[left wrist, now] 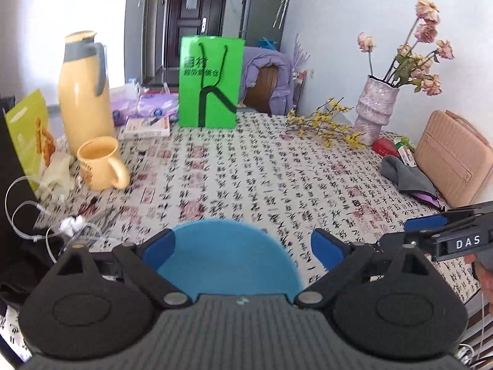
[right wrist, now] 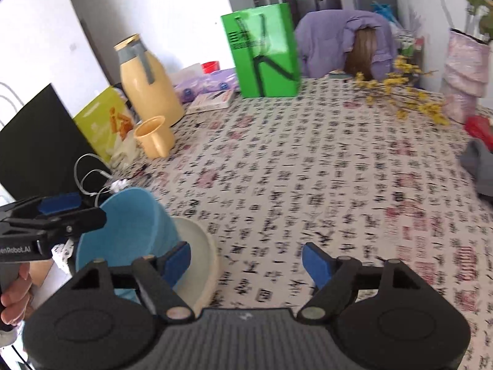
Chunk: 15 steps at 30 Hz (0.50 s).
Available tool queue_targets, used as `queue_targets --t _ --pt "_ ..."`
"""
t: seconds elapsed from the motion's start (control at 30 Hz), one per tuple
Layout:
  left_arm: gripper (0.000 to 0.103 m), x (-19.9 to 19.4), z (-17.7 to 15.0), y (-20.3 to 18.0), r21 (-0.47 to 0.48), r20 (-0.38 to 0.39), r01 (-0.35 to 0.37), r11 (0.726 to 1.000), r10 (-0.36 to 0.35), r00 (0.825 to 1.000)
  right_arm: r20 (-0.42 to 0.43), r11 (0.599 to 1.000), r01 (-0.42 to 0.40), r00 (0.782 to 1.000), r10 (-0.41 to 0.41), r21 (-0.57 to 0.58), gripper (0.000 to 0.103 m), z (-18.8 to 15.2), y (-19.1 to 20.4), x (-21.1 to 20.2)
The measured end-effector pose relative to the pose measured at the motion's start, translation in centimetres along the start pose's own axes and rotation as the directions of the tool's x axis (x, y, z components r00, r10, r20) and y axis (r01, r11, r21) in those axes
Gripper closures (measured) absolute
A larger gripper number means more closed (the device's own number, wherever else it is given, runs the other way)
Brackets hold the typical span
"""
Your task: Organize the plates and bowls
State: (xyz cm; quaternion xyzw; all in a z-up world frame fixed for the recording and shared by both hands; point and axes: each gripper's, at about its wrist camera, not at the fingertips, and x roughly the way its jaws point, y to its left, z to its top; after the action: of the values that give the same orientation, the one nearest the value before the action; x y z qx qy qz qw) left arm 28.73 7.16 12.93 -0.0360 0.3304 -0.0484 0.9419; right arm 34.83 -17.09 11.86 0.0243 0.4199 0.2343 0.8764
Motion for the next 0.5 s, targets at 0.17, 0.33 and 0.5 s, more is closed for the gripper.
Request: queue_targets --t 0.17,0.33,0.5 --pt "0.0 1.1 0.2 -4.3 0.114 0.031 0.007 0.993 -0.01 0.999 0.083 0.991 0.135 0.987 -0.137 0.021 0.016 -1.3 -4.4 -2.4" --pt "0.0 2.3 0.4 -6.9 0.117 0.052 0.012 0.993 -0.018 0.998 0.142 0.978 0.193 0.969 -0.202 0.075 0.016 -1.6 -7.6 -3.9" --pt "0.0 1.4 -0.9 -8.5 0.147 0.208 -0.048 0.988 0.017 0.978 0.351 0.967 0.251 0.902 -0.25 0.046 0.014 -2.9 -7.3 -5.4"
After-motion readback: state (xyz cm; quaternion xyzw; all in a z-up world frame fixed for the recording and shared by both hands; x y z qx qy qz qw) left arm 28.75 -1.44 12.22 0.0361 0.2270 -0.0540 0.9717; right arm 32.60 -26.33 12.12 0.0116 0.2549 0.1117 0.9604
